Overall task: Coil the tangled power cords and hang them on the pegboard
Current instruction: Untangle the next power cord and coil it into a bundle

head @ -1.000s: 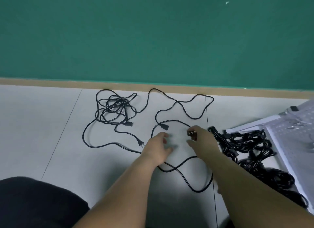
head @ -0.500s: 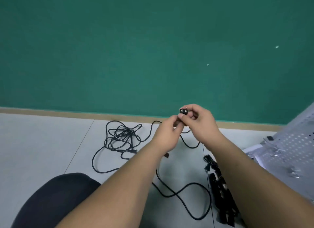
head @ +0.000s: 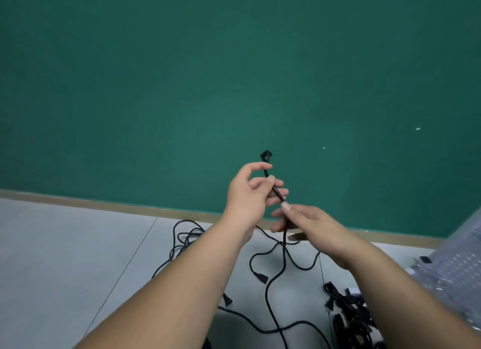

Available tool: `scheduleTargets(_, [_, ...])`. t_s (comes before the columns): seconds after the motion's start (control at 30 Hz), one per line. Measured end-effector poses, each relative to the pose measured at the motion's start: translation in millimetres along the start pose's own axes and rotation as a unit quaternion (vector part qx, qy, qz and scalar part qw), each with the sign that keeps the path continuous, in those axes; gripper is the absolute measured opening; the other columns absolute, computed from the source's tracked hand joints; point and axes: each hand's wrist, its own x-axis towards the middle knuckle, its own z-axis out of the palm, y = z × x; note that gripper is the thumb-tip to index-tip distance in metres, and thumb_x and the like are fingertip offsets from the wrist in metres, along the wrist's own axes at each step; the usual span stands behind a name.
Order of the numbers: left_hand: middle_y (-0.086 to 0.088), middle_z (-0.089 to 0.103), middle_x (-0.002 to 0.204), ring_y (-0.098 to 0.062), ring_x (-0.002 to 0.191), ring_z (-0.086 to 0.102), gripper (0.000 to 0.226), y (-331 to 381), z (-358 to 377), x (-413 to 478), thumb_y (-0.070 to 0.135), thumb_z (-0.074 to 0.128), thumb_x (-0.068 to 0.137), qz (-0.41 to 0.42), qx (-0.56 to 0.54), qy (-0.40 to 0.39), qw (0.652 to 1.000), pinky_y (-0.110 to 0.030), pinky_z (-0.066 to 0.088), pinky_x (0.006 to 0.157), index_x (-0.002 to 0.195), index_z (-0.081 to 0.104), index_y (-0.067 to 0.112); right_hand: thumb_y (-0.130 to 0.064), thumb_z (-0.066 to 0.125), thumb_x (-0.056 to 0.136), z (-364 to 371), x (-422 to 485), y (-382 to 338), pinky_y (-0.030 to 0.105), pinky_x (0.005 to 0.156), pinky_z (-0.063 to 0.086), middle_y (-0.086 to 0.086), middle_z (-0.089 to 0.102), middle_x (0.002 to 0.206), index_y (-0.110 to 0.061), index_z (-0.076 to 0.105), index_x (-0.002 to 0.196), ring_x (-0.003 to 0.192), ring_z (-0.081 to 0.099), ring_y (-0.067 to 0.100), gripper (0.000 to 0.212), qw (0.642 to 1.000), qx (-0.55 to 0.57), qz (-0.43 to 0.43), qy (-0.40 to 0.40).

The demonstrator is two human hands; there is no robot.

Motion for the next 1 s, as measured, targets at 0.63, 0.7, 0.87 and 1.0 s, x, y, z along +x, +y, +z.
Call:
scheduleTargets(0.63, [0.009,0.033,0.060,-0.013,0.051,0.028,0.032,-24.8,-7.5,33.6,0.030,0.042,0.115,0.002,0.144,-0.083,0.986,-0.032,0.037,0.049,0.094,0.059,0.013,-0.026,0.063,0.106,-30.5,39.9,6.7,0.055,0.094,0.057,0.002,0.074,0.079,-0.020,0.074,0.101,0.076,0.073,0.022,0.013,0.988,-0.033,-0.067,0.133])
scheduleTargets(0.7, [0.007,0.033,0.063,-0.013,0.052,0.024,0.033,-19.4,-12.2,41.7,0.033,0.042,0.115,-0.015,0.097,-0.039,0.994,-0.028,0.024,0.049,0.097,0.062,0.012,-0.027,0.064,0.105,-34.2,41.7,11.5,0.055,0.097,0.056,0.003,0.078,0.083,-0.018,0.075,0.095,0.083,0.075,0.027,0.017,0.991,-0.050,-0.034,0.116])
scheduleTargets(0.87, [-0.007,0.075,0.084,-0.020,0.069,0.071,0.041,-25.1,-19.5,48.1,0.033,0.036,0.116,-0.047,0.127,-0.056,0.989,-0.033,0.054,0.062,0.113,0.068,0.007,-0.038,0.072,0.099,-32.2,48.3,1.5,0.036,0.084,0.052,-0.003,0.071,0.090,-0.033,0.082,0.091,0.083,0.064,0.019,0.014,0.976,-0.091,-0.090,0.173])
scheduleTargets(1.0, [-0.017,0.080,0.096,-0.027,0.090,0.079,0.038,-33.5,-11.3,44.2,0.025,0.034,0.117,-0.072,0.120,-0.131,0.982,-0.039,0.064,0.087,0.118,0.064,0.002,-0.021,0.075,0.099,-25.4,54.2,-12.0,0.034,0.064,0.052,0.018,0.070,0.079,-0.021,0.082,0.095,0.059,0.057,0.017,0.008,0.978,0.026,-0.131,0.159])
